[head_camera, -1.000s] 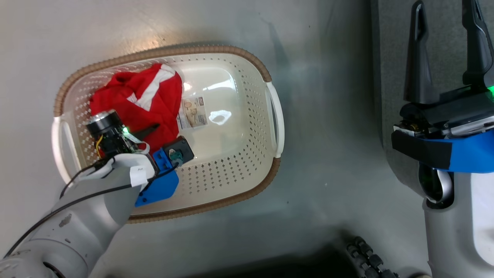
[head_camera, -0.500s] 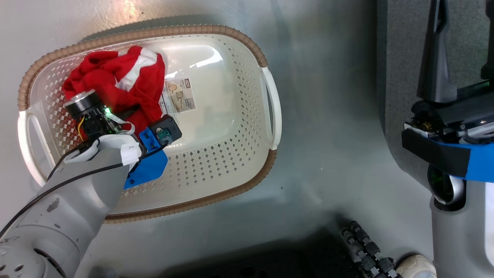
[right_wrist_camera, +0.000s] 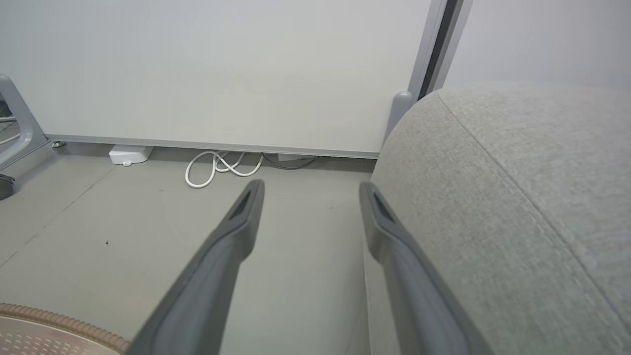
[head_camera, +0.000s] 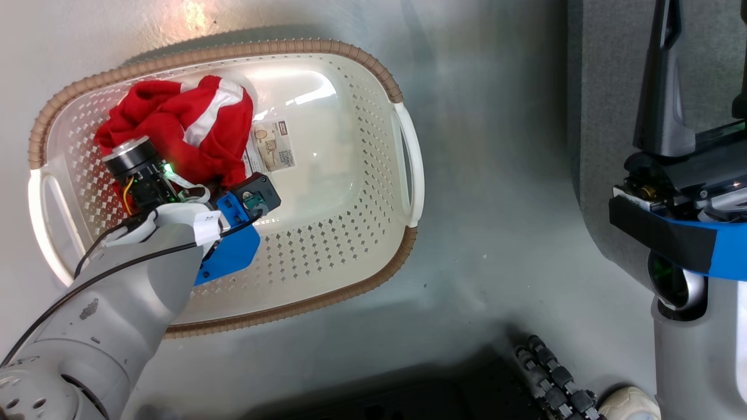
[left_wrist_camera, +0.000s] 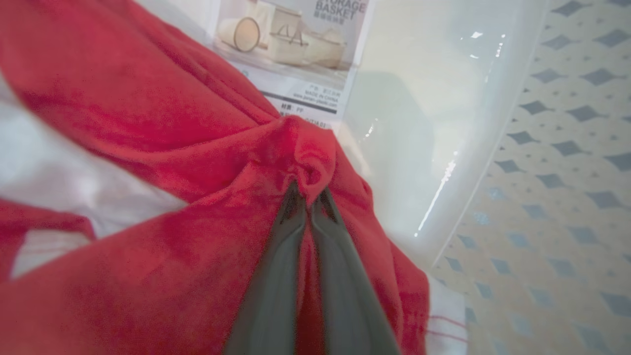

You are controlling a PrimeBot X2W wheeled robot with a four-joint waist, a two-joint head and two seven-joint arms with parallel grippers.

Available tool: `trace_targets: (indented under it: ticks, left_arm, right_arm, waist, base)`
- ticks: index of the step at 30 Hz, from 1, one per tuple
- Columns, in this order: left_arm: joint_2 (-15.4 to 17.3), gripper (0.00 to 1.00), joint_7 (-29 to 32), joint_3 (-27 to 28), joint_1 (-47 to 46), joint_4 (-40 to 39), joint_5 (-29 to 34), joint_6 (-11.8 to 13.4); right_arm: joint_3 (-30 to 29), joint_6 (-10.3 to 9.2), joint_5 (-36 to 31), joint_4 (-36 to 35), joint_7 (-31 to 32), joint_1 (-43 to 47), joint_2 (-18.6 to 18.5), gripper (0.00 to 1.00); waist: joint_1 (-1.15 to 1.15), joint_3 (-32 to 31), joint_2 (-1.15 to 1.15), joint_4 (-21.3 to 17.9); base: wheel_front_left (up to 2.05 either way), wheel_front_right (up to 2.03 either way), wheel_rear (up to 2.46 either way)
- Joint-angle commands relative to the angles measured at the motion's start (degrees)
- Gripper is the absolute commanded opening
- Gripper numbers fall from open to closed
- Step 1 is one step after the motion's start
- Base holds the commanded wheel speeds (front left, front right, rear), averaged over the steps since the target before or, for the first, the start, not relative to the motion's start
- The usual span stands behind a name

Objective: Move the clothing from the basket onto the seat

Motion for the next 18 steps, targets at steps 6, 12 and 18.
trace_targets:
  ticks: [6,12,18]
  left_arm:
    - [-0.9,0.00,-1.0,-0.2,0.3,-0.5,-0.6,0.0]
    - [-2.8,0.00,-3.3,-0.2,1.6,-1.7,-1.9,0.0]
    - [-5.5,0.00,-7.5,-0.2,3.6,-2.9,-5.8,0.0]
  right_arm:
    - [-0.3,0.03,0.4,0.3,0.0,0.0,0.1,1.00]
    - [-1.0,0.03,-0.2,1.2,0.0,0.1,0.1,1.00]
    - [-0.9,0.03,-0.5,2.6,0.0,0.9,0.1,1.00]
  waist:
    - [0.00,-2.4,0.00,0.5]
    - [0.00,-6.2,0.00,2.0]
    - [0.00,-12.0,0.00,4.2]
  base:
    - [0.00,0.00,0.00]
    - [0.00,0.00,0.00]
    - [0.00,0.00,0.00]
